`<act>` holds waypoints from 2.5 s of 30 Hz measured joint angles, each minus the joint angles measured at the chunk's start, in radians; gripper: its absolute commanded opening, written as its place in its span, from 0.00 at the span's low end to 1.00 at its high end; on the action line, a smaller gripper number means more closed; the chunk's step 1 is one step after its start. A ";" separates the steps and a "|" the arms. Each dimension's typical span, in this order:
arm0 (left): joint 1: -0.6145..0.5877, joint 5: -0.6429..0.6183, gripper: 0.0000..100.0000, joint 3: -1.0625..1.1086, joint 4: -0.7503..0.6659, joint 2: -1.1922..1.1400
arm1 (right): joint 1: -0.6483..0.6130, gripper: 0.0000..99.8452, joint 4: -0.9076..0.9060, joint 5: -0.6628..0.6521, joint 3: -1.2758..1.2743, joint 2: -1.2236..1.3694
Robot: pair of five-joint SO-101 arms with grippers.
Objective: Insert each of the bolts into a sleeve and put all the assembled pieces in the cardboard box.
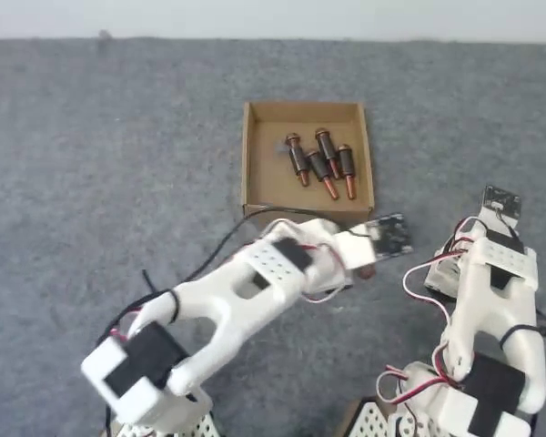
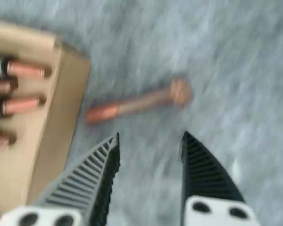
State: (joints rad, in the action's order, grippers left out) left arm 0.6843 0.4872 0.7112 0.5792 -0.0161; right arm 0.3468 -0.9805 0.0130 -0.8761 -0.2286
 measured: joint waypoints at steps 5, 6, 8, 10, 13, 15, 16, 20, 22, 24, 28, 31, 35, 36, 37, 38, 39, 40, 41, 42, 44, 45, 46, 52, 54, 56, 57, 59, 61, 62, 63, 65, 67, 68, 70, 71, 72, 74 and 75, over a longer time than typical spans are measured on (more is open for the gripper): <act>0.040 0.009 0.20 -0.169 -0.005 -0.150 | 0.000 0.01 0.000 0.000 0.000 0.000; 0.041 0.012 0.20 -0.209 -0.006 -0.178 | 0.000 0.01 0.000 0.000 0.000 0.000; 0.043 0.017 0.20 -0.282 0.002 -0.236 | 0.000 0.01 0.000 0.000 0.000 0.000; 0.043 0.031 0.20 -0.345 0.031 -0.281 | 0.000 0.01 0.000 0.000 0.000 0.000; 0.044 0.043 0.20 -0.400 0.074 -0.313 | 0.000 0.01 0.000 0.000 0.011 0.018; 0.044 0.046 0.18 -0.411 0.081 -0.319 | 0.000 0.01 0.000 -0.005 0.026 0.032; 0.044 0.046 0.17 -0.416 0.081 -0.321 | 0.000 0.01 0.000 -0.008 0.029 0.037; 0.046 0.046 0.15 -0.416 0.091 -0.322 | 0.000 0.01 0.000 -0.011 0.035 0.046; 0.041 0.051 0.15 -0.414 0.115 -0.324 | 0.000 0.01 0.000 -0.012 0.037 0.046; 0.031 0.063 0.15 -0.414 0.141 -0.324 | 0.000 0.01 0.000 -0.012 0.037 0.046; 0.012 0.103 0.15 -0.414 0.167 -0.324 | 0.000 0.01 -0.003 -0.012 0.037 0.046; 0.011 0.112 0.15 -0.422 0.167 -0.330 | 0.000 0.01 -0.003 -0.012 0.037 0.046; 0.011 0.112 0.15 -0.491 0.173 -0.400 | 0.000 0.01 -0.003 -0.012 0.037 0.046; 0.011 0.112 0.15 -0.519 0.189 -0.423 | 0.000 0.01 -0.003 -0.012 0.037 0.046; 0.011 0.110 0.15 -0.549 0.215 -0.442 | 0.000 0.01 -0.003 -0.012 0.037 0.046; 0.011 0.112 0.15 -0.585 0.242 -0.460 | 0.000 0.01 -0.003 -0.012 0.037 0.046; 0.011 0.112 0.15 -0.618 0.270 -0.480 | 0.000 0.01 -0.003 -0.012 0.037 0.046; 0.011 0.112 0.15 -0.654 0.296 -0.502 | 0.000 0.01 -0.003 -0.012 0.037 0.046; 0.011 0.112 0.15 -0.684 0.319 -0.520 | 0.000 0.01 -0.003 -0.012 0.037 0.046; 0.011 0.112 0.15 -0.712 0.339 -0.535 | 0.000 0.01 -0.003 -0.012 0.037 0.046; 0.012 0.112 0.15 -0.756 0.371 -0.562 | 0.000 0.01 -0.003 -0.012 0.037 0.046; 0.017 0.121 0.15 -0.776 0.385 -0.569 | 0.000 0.01 -0.003 -0.012 0.037 0.046; 0.021 0.133 0.15 -0.790 0.399 -0.577 | 0.000 0.01 -0.003 -0.012 0.037 0.046; 0.028 0.163 0.03 -0.818 0.465 -0.585 | 0.000 0.01 -0.003 -0.012 0.035 0.046; 0.037 0.163 0.01 -0.821 0.502 -0.585 | 0.000 0.01 -0.003 -0.012 0.035 0.046; 0.044 0.157 0.01 -0.827 0.532 -0.585 | 0.003 0.01 -0.003 -0.012 0.034 0.046; 0.051 0.141 0.01 -0.829 0.540 -0.585 | 0.005 0.01 -0.003 -0.012 0.034 0.046; 0.063 0.086 0.01 -0.830 0.549 -0.585 | 0.006 0.01 -0.003 -0.012 0.035 0.046; 0.080 0.020 0.01 -0.830 0.554 -0.585 | 0.008 0.01 -0.003 -0.014 0.035 0.046; 0.089 -0.011 0.01 -0.830 0.559 -0.585 | 0.008 0.01 -0.003 -0.014 0.035 0.046; 0.097 -0.041 0.01 -0.830 0.560 -0.583 | 0.008 0.01 -0.003 -0.014 0.035 0.046; 0.112 -0.117 0.01 -0.833 0.563 -0.582 | 0.008 0.01 -0.003 -0.014 0.035 0.046; 0.126 -0.210 0.01 -0.836 0.575 -0.582 | 0.008 0.01 -0.003 -0.014 0.035 0.046; 0.132 -0.259 0.01 -0.839 0.592 -0.580 | 0.008 0.01 -0.003 -0.014 0.035 0.046; 0.144 -0.362 0.01 -0.842 0.637 -0.582 | 0.008 0.01 -0.003 -0.014 0.035 0.046; 0.146 -0.410 0.01 -0.836 0.671 -0.586 | 0.008 0.01 -0.003 -0.015 0.035 0.046; 0.146 -0.456 0.01 -0.829 0.687 -0.588 | 0.008 0.01 -0.003 -0.015 0.035 0.046; 0.138 -0.512 0.01 -0.813 0.709 -0.583 | 0.008 0.01 -0.003 -0.015 0.037 0.046; 0.132 -0.532 0.01 -0.810 0.706 -0.585 | 0.008 0.01 -0.003 -0.015 0.037 0.046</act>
State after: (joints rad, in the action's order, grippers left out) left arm 0.8163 -0.0453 -0.0990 1.2850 -0.6007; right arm 0.3544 -0.9835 -0.0023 -0.8393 -0.1826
